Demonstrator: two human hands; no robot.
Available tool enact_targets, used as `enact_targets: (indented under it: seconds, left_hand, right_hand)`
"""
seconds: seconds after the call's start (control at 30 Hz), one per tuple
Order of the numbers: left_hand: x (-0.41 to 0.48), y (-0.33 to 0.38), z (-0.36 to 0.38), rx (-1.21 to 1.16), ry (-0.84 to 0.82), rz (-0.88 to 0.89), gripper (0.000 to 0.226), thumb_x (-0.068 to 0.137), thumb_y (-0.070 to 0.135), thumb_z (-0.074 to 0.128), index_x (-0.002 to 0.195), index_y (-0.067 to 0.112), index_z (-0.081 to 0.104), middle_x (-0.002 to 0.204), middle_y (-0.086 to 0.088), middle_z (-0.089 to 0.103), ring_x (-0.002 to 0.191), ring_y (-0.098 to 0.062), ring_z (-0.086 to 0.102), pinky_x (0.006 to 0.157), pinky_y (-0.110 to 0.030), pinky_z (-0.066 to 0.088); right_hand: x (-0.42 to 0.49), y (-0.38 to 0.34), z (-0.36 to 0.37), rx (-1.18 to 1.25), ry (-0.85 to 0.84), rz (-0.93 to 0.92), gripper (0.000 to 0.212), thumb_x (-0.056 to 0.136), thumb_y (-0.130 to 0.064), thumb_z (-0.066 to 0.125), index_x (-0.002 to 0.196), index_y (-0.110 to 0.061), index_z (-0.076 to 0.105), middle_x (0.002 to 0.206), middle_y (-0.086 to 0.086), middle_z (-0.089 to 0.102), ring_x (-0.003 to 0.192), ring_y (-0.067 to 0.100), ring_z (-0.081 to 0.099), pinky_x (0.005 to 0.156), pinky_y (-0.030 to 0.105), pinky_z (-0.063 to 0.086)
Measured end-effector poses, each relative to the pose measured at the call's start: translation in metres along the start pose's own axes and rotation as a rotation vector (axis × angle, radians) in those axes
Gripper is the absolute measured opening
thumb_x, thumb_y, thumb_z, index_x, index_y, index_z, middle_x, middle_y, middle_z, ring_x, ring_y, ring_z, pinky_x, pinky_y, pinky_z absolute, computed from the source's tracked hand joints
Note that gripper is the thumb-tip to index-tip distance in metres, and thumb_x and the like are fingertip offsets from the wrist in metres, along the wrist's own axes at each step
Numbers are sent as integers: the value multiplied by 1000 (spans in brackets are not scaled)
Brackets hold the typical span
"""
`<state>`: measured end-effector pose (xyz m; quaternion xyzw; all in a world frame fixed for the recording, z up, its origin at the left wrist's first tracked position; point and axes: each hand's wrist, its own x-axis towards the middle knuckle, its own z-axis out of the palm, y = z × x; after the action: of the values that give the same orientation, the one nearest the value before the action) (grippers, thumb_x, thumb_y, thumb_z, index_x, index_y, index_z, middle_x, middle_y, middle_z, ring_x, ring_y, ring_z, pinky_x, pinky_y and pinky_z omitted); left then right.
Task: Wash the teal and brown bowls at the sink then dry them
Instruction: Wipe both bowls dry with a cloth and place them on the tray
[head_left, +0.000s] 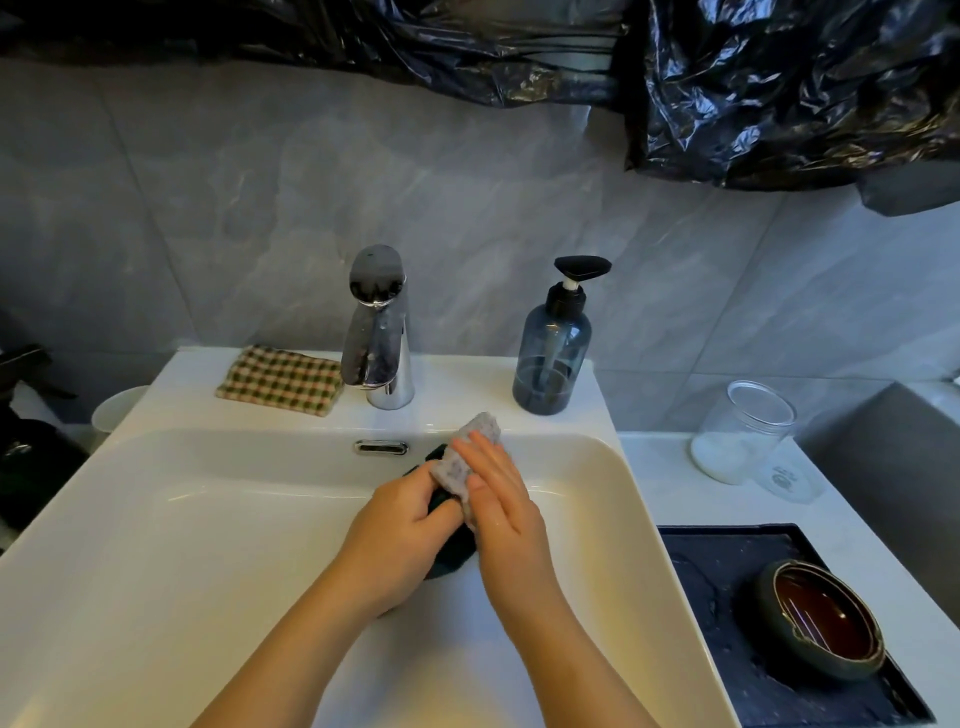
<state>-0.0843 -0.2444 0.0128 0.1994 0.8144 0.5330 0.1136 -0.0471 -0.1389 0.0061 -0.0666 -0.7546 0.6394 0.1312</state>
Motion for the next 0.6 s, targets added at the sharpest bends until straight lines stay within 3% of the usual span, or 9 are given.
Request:
enact_targets:
  seconds: [0.1,0.17,0.2,0.27,0.3,0.4,0.47,0.53,0.6]
  left_hand:
    - [-9,-3,3,18,-46,19,44,62,58,45,84,23,61,79,1,67,78,-22,62,76,-51,52]
    - [-10,-8,3,19,-15,36,40,63,60,44,86,32,61,82,9,68,80,-14,63,78,-44,52]
    - [-9,-9,1,13,5,45,36,64,60,43,91,41,60,90,14,69,88,-8,64,83,-39,53]
    - [-9,-11,-1,26,22,54,35,66,59,41,96,50,56,100,18,70,95,-3,64,87,-33,52]
    - [-10,-12,-3,30,25,54,34,65,59,41,93,47,58,94,15,71,90,-3,65,83,-34,53]
    - [-15,-10,-2,54,12,91,41,64,58,46,80,23,61,73,2,67,71,-18,61,67,-39,50]
    - [-14,-10,0,-52,9,49,37,65,49,55,79,16,60,66,4,65,66,-17,59,58,-29,47]
    - [-12,-8,0,-202,35,-26,28,67,38,58,81,13,61,65,7,65,67,-13,59,57,-20,47]
    - [-11,-9,-2,-232,43,-3,32,61,40,58,82,17,64,72,7,70,71,-10,62,63,-19,49]
  right_hand:
    - [6,2,-5,181,-33,319,22,91,-41,50,108,-38,62,116,-9,64,106,10,59,81,28,52]
    - [2,4,1,74,-46,252,26,93,-38,45,117,-42,55,133,-13,54,120,9,51,99,32,46]
    - [-1,4,6,-13,-47,143,29,95,-33,41,120,-47,49,142,-19,41,133,7,37,113,33,32]
    - [-6,6,12,-102,-46,-13,34,99,-23,37,117,-52,39,142,-25,28,142,4,18,120,32,13]
    - [-7,5,13,-62,-32,7,34,99,-22,38,114,-53,42,140,-24,32,140,4,23,119,32,17]
    - [2,-4,2,207,-3,357,18,93,-40,47,102,-38,63,118,-4,64,106,16,58,82,35,53]
    - [5,-6,-5,347,-34,543,24,87,-50,51,93,-32,65,100,5,69,92,24,63,71,35,55]
    - [0,-7,-3,266,-23,434,13,87,-44,53,89,-41,65,109,-6,66,106,19,59,89,38,53]
    - [-6,-5,1,142,-16,89,24,85,-33,48,87,-54,61,123,-26,51,126,5,43,110,30,35]
